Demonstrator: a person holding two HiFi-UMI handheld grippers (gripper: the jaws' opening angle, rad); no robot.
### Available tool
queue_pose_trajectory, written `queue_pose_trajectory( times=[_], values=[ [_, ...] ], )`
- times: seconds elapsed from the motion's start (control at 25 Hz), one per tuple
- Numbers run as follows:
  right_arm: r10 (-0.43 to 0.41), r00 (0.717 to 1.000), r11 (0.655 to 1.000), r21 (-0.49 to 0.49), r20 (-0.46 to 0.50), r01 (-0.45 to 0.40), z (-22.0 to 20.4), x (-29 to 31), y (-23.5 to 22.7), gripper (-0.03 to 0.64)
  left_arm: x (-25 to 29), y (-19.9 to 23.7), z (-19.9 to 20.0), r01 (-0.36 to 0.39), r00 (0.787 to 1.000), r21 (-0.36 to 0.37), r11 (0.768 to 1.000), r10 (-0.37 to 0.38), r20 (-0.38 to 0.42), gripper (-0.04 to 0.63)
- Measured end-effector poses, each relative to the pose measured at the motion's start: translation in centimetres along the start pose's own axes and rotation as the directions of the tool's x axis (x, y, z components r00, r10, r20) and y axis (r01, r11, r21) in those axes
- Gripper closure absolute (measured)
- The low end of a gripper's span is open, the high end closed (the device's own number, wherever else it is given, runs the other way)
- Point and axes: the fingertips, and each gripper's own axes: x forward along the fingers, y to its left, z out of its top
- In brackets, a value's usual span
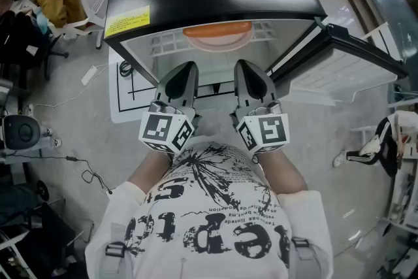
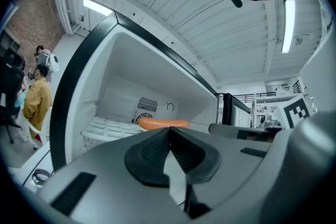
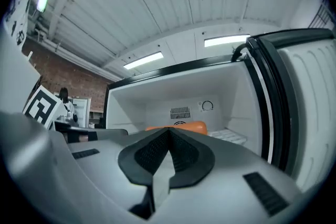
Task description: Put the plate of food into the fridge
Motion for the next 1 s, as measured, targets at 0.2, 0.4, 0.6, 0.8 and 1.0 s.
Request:
queue_pose_trajectory(
  times=[0.2, 0.4, 0.6, 0.8, 1.0],
  values=[
    [0.009, 1.0, 0.997, -0.075, 0.009, -0.009, -0.3, 0.0, 0.2, 0.615, 0.0, -0.2, -0.1, -0.01, 1.0, 0.031, 0.999, 0.01, -0.002, 0.588],
    [0.026, 1.0, 0.994, -0.102, -0.012, -0.027, -1.0, 0.2, 0.6, 0.615, 0.0, -0.1, -0.2, -0.021, 1.0, 0.047, 0.999, 0.021, 0.0, 0.588],
    [0.033, 0.999, 0.994, -0.1, -0.029, -0.035, -1.7, 0.3, 0.6, 0.615, 0.1, 0.1, -0.5, -0.032, 0.999, 0.042, 0.999, 0.033, -0.008, 0.588],
    [0.033, 0.999, 0.996, -0.08, -0.03, -0.036, -1.9, 0.5, 0.5, 0.617, 0.4, 0.2, -0.6, -0.038, 0.999, 0.045, 0.998, 0.038, -0.008, 0.588],
    [0.049, 0.998, 0.994, -0.094, -0.041, -0.053, -2.1, 0.8, 0.6, 0.617, 0.8, 0.2, -0.8, -0.037, 0.999, 0.043, 0.998, 0.038, -0.013, 0.588]
  ],
)
